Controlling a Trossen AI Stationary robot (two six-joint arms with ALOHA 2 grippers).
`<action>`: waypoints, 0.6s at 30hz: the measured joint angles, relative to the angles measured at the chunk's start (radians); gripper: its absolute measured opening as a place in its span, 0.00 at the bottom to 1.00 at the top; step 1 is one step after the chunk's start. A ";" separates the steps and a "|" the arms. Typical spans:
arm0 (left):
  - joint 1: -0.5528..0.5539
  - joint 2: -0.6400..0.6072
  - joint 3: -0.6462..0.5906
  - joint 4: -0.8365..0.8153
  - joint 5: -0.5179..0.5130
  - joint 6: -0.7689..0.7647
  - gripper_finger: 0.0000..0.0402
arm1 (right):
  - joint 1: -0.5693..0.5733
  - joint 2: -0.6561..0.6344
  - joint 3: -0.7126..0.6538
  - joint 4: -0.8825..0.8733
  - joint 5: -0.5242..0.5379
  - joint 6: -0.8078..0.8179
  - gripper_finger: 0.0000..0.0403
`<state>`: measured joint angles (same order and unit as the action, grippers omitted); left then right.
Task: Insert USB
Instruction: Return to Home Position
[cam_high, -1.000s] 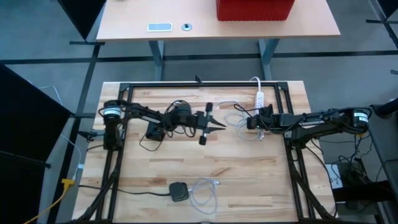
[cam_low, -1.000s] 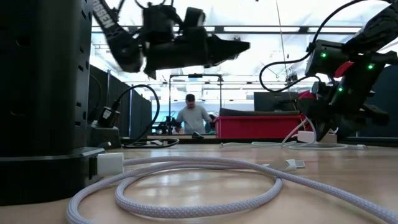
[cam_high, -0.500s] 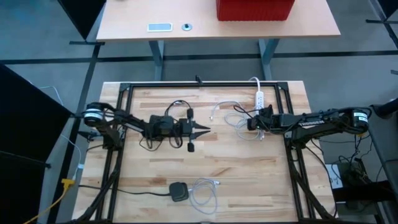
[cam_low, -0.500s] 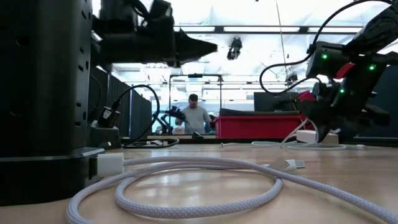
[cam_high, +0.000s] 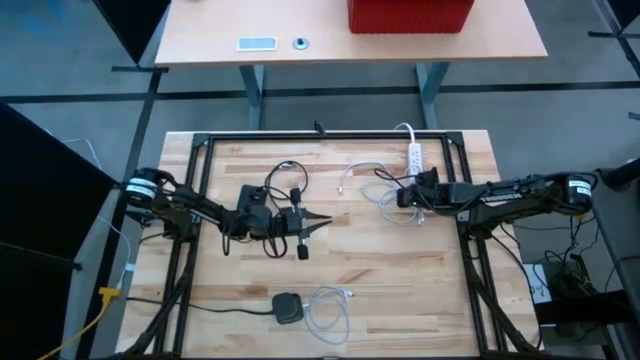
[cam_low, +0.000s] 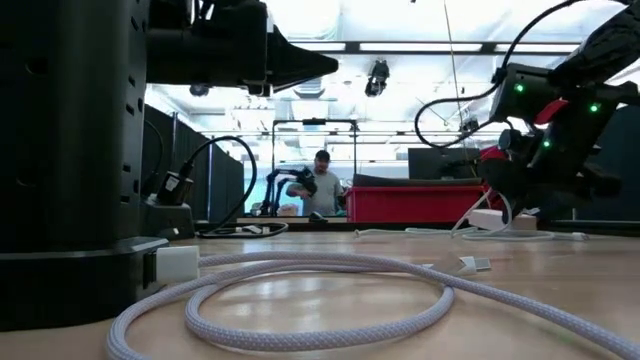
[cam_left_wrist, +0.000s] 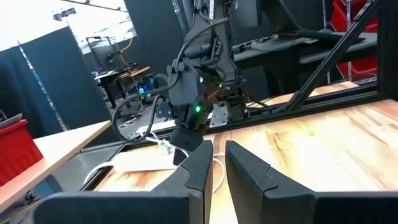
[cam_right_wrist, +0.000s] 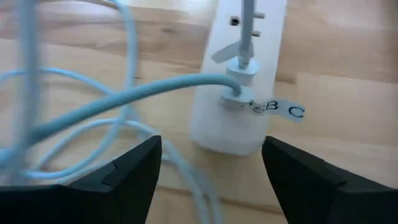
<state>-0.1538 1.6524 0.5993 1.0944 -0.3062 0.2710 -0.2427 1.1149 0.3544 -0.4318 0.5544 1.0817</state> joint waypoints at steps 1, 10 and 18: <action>-0.002 0.000 -0.001 -0.007 0.000 0.000 0.08 | 0.010 0.000 0.012 -0.002 -0.002 -0.010 0.65; -0.021 -0.111 -0.053 -0.109 -0.003 0.015 0.08 | 0.153 -0.089 0.172 -0.207 0.054 -0.129 0.61; -0.073 -0.413 -0.176 -0.226 -0.006 0.007 0.08 | 0.307 -0.328 0.193 -0.504 0.156 -0.053 0.57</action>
<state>-0.2266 1.2391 0.4233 0.8685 -0.3117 0.2783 0.0641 0.7869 0.5478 -0.9358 0.7101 1.0284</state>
